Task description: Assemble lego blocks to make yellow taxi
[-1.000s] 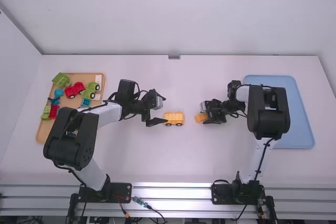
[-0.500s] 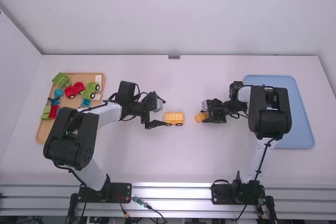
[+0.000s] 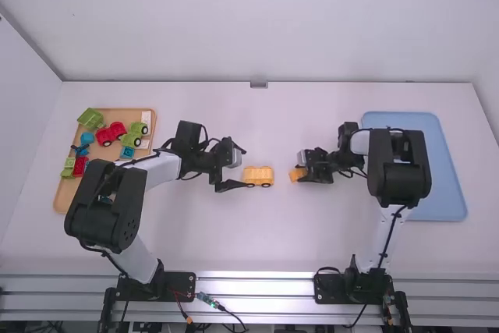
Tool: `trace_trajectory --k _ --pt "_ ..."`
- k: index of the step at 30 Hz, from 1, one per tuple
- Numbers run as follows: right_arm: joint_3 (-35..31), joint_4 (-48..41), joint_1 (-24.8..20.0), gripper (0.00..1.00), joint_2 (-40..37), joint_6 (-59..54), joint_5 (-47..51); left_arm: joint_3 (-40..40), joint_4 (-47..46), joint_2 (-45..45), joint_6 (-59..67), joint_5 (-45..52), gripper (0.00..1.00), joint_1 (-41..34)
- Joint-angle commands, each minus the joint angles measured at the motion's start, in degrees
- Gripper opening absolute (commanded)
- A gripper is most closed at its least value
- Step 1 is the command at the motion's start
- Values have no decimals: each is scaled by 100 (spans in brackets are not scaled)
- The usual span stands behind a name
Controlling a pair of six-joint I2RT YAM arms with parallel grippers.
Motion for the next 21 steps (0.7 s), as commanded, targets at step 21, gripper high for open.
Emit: trace_trajectory --k 21 --pt "-297 201 -151 38 110 105 -651 -37 0 -14 50 107 99 -55"
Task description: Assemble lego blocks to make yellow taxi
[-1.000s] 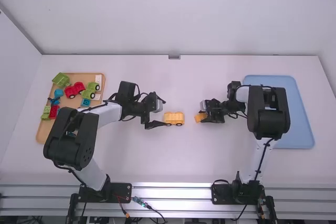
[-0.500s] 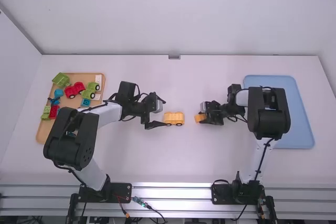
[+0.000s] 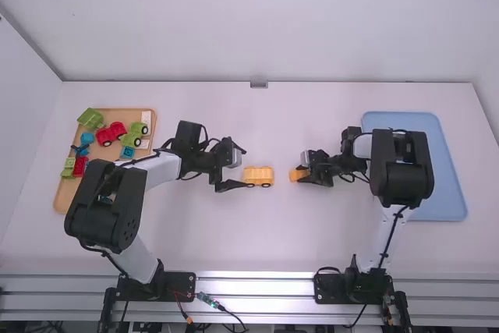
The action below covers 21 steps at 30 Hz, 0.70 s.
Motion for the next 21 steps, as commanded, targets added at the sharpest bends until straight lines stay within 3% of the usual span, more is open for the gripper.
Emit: trace_trajectory --k 1,8,21 --pt "-55 4 11 39 117 -44 -197 -37 -2 -12 42 101 99 -52" --pt "-273 463 11 43 147 275 -306 -37 -7 -12 39 103 99 -52" --pt "-264 417 -22 30 147 299 -354 -37 -28 -12 42 96 99 -52"
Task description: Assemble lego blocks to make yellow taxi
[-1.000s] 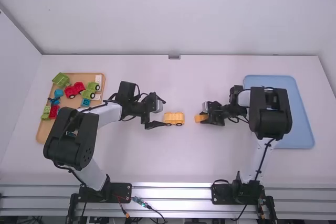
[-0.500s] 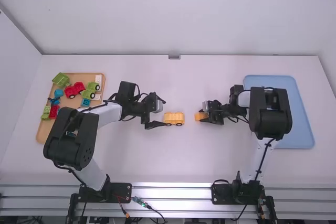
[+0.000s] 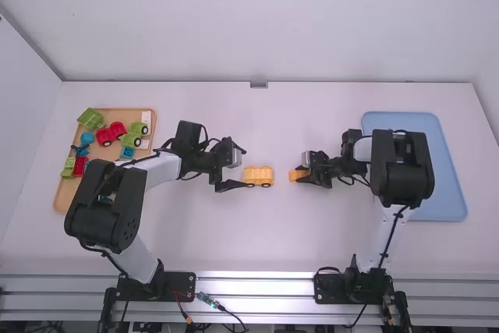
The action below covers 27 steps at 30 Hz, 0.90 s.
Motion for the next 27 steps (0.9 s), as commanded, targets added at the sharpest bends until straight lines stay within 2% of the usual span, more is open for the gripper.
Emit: trace_trajectory --k 1,5,7,14,17,21,23,27 --pt "-26 -28 9 29 143 31 -92 -39 -26 -12 42 83 99 -55" --pt "-17 -61 9 25 143 57 -96 -39 -48 -12 39 81 94 -55" --pt "-17 -66 9 22 143 52 -98 -39 -70 -12 39 -63 96 -55" --pt "33 -109 2 24 125 52 -337 -70 -190 -12 42 -229 100 -66" --pt "289 -546 2 25 125 2 -448 -201 42 -12 42 -415 99 -55" --pt "1019 -1596 15 25 125 2 -457 -675 885 -12 35 -490 99 -96" --pt "1169 -1810 15 25 125 -26 -518 -804 1097 -12 42 -501 99 -96" --pt "1517 -2535 13 24 125 -645 -730 -1093 1672 32 -7 -339 99 -96"
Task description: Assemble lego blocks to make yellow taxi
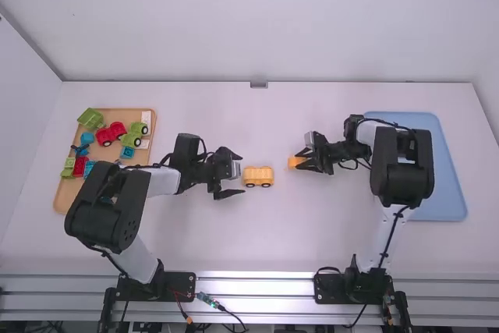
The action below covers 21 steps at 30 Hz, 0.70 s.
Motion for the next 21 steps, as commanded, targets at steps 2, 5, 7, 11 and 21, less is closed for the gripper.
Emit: trace_trajectory --k 2,5,7,11,21 --pt "227 -485 31 23 114 -723 -243 -57 273 189 -109 166 99 -63" --pt "280 -713 164 22 114 -960 -254 229 422 622 -485 227 99 -63" --pt "275 -741 251 21 114 -988 -227 476 369 939 -463 507 99 -52" --pt "269 -737 433 20 117 -1038 -240 1047 -2 1481 -258 1016 99 -52" --pt "308 109 855 20 114 282 -225 1119 55 1735 -280 881 99 -254"
